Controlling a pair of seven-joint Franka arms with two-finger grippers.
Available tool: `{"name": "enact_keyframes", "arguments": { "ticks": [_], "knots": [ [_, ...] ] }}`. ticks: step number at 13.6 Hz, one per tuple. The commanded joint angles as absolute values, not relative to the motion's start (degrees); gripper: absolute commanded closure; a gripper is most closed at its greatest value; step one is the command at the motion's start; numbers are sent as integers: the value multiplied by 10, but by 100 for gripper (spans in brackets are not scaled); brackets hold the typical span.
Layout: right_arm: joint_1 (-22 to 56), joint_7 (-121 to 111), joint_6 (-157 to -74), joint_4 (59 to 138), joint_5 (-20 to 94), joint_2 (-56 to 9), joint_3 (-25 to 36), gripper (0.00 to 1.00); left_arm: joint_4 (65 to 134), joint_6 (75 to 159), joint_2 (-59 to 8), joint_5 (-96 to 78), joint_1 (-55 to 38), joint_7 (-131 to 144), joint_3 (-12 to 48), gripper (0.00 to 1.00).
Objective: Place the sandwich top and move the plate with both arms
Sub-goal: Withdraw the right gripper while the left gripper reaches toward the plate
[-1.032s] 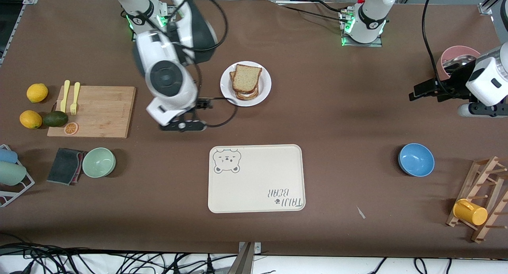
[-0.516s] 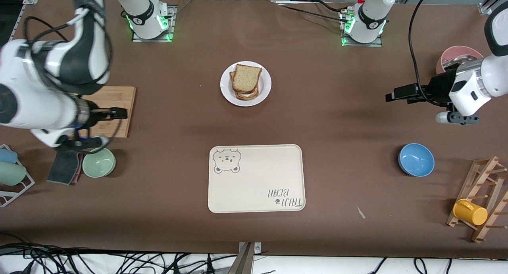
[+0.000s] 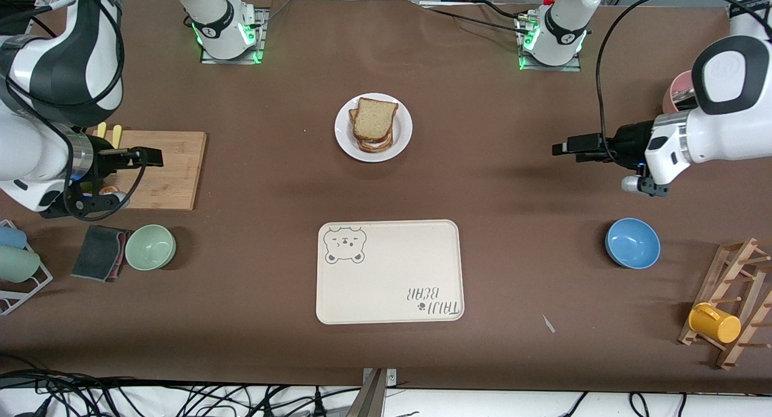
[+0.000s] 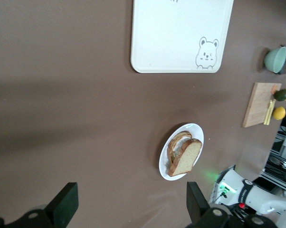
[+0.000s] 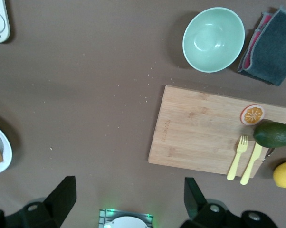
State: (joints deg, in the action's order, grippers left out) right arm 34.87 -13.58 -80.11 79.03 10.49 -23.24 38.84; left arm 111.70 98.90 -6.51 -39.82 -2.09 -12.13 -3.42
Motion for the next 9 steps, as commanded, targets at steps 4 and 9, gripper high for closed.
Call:
{"name": "enact_keyframes", "arguments": {
  "ticks": [4,9],
  "knots": [
    [154,-123,-807,825,38,-151,171,0,1222,1067,-53,-488,-23,-213,8,0],
    [70,-56,-892,967,-3,-43,52,0,1299,1139,-54,-573,-24,-279,49,0]
  ]
}}
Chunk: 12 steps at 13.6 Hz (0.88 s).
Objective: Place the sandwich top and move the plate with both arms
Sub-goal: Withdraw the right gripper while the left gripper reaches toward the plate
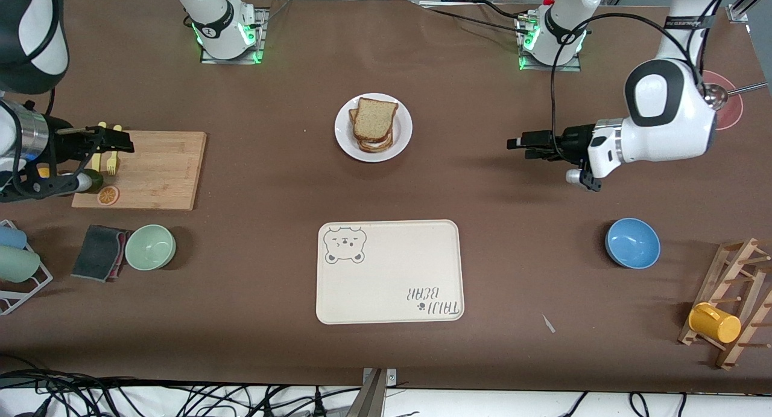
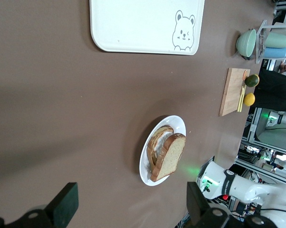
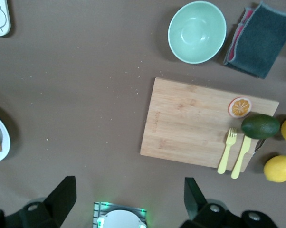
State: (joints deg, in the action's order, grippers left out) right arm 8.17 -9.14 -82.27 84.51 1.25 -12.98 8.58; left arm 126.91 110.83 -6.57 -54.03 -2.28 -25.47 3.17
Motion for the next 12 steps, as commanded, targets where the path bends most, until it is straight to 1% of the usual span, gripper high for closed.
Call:
{"name": "enact_keyframes", "arguments": {
  "ticks": [1,2,3,4,6,7,9,12],
  "knots": [
    [70,-55,-954,1026,-3,-9,48,0,1309,1155,-56,-590,-23,-279,67,0],
    [65,-54,-975,1041,-1,2,48,0,1317,1170,-60,-610,-24,-279,78,0],
    [46,-61,-973,1029,6,1,47,0,1322,1185,-65,-628,-24,-281,95,0],
    [25,-62,-962,1022,10,1,37,0,1327,1202,-72,-645,-24,-286,112,0],
    [8,-63,-904,982,16,0,33,0,1337,1241,-85,-698,-23,-318,147,0],
    [-1,-62,-899,962,10,-1,33,0,1340,1259,-93,-720,-24,-327,164,0],
    [-4,-60,-902,931,9,-14,33,0,1340,1294,-112,-748,-24,-339,191,0],
    [-1,-56,-903,933,6,-6,26,0,1340,1358,-156,-832,-25,-406,241,0]
  ]
}}
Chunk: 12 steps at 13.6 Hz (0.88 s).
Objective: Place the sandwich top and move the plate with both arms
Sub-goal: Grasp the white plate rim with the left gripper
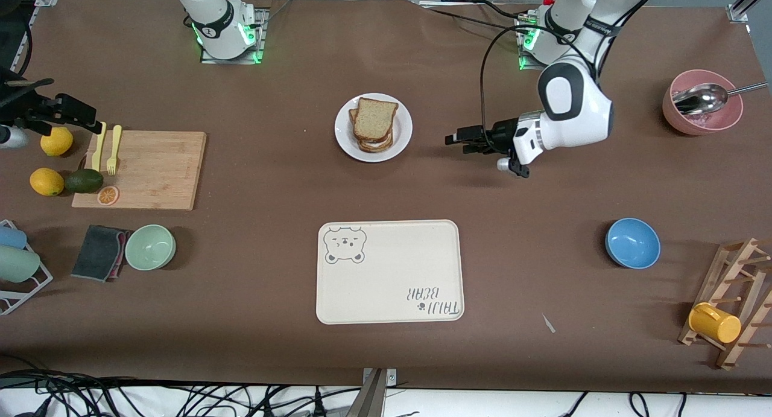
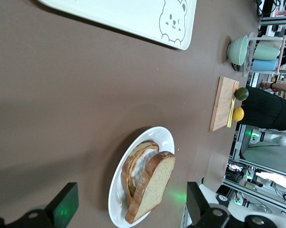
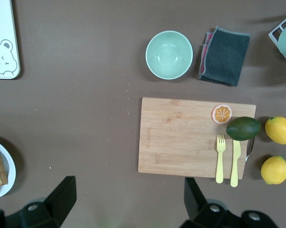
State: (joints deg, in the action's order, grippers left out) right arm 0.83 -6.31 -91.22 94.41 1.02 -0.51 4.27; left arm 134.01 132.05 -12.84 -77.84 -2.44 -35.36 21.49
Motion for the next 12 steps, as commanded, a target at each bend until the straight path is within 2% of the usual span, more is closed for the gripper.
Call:
{"name": "enact_keyframes", "arguments": {
  "ticks": [1,4,9,12],
  "knots": [
    [-1,-55,-902,936,4,-1,21,0,1339,1378,-170,-858,-25,-426,256,0],
    [1,-57,-903,936,-12,0,19,0,1339,1436,-213,-943,-39,-497,294,0],
    [1,-54,-897,936,-11,-7,14,0,1339,1480,-248,-1077,-113,-586,294,0],
    [-1,-57,-897,933,-9,-10,17,0,1339,1488,-258,-1094,-130,-593,294,0]
  ]
}}
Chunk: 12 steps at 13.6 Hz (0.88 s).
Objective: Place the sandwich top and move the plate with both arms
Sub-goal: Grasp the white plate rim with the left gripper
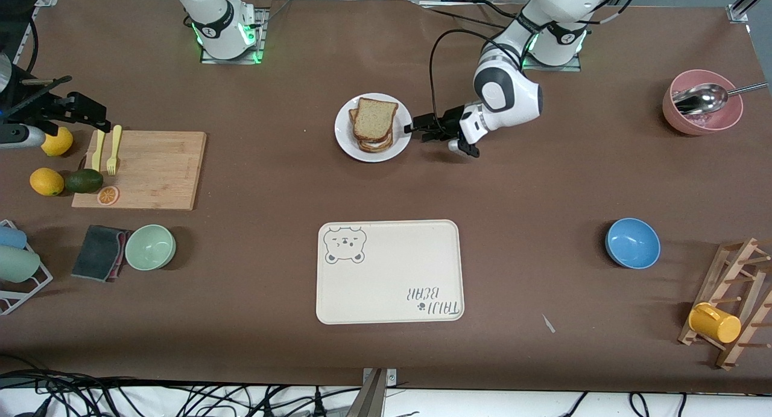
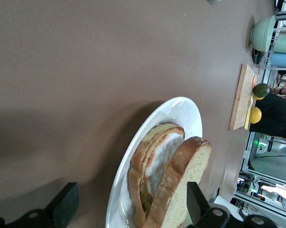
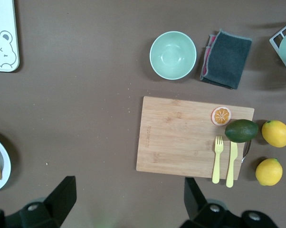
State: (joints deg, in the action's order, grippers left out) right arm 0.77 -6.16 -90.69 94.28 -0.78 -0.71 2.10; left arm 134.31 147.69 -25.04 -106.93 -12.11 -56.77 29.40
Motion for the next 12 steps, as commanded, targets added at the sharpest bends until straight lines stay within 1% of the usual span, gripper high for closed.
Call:
{"name": "enact_keyframes", "arguments": {
  "ticks": [1,2,5,8,9,12],
  "knots": [
    [-1,-58,-897,933,-9,-9,17,0,1338,1489,-263,-1104,-134,-594,294,2],
    [-1,-59,-896,931,-9,-8,16,0,1337,1489,-267,-1112,-138,-602,294,6],
    [-1,-59,-882,929,-9,-7,17,0,1337,1488,-282,-1169,-141,-662,294,13],
    [-1,-57,-881,929,-8,-9,16,0,1336,1488,-288,-1175,-139,-676,294,18],
    [-1,-54,-881,929,-8,-8,14,0,1336,1488,-287,-1175,-138,-676,294,21],
    [-1,-54,-881,929,-8,-8,14,0,1336,1486,-288,-1175,-138,-676,294,35]
  ]
}}
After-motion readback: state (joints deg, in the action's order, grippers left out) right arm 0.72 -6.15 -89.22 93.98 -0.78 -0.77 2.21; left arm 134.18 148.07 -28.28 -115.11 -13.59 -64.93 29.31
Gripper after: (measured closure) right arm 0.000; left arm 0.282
